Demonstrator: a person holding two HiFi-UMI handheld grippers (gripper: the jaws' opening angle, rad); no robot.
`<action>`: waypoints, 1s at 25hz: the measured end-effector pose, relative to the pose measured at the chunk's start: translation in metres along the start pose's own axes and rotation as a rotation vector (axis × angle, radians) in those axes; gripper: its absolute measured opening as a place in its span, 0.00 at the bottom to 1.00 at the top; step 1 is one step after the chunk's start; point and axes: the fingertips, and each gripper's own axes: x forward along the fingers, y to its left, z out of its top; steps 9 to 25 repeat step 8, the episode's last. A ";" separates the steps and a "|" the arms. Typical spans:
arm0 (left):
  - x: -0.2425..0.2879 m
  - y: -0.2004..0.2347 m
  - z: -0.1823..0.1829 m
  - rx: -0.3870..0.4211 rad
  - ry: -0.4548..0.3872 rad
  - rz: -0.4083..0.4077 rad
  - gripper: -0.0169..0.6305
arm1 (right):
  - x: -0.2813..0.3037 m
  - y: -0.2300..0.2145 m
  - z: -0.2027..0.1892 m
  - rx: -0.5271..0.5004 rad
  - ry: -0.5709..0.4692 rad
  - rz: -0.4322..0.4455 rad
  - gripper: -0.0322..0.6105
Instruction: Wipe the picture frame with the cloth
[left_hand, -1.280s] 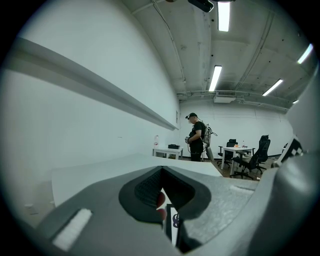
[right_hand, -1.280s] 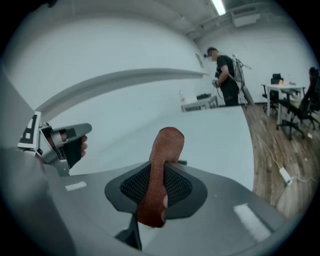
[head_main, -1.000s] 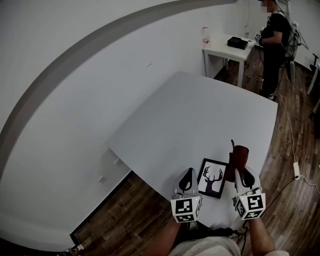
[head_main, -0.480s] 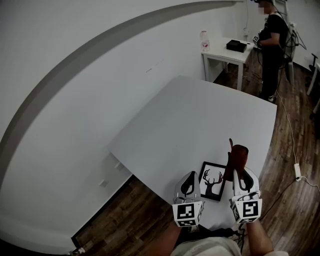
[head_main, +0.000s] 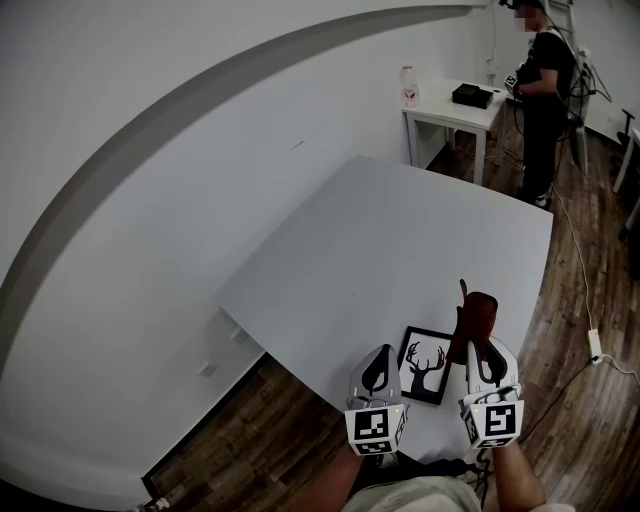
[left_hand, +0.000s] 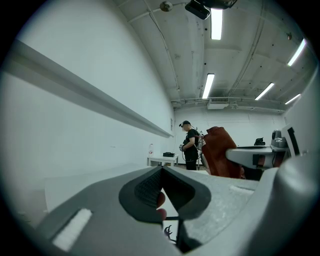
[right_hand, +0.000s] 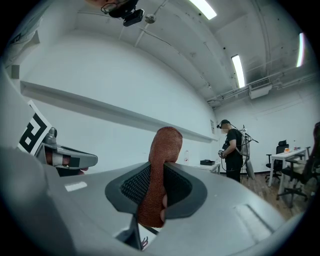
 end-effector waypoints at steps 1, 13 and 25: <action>0.000 0.000 0.000 0.000 -0.001 0.000 0.03 | 0.000 0.000 0.000 -0.001 0.001 -0.001 0.20; 0.003 0.002 0.005 0.018 -0.013 0.002 0.03 | 0.005 -0.002 -0.006 0.004 0.033 0.002 0.20; 0.003 0.002 0.005 0.018 -0.013 0.002 0.03 | 0.005 -0.002 -0.006 0.004 0.033 0.002 0.20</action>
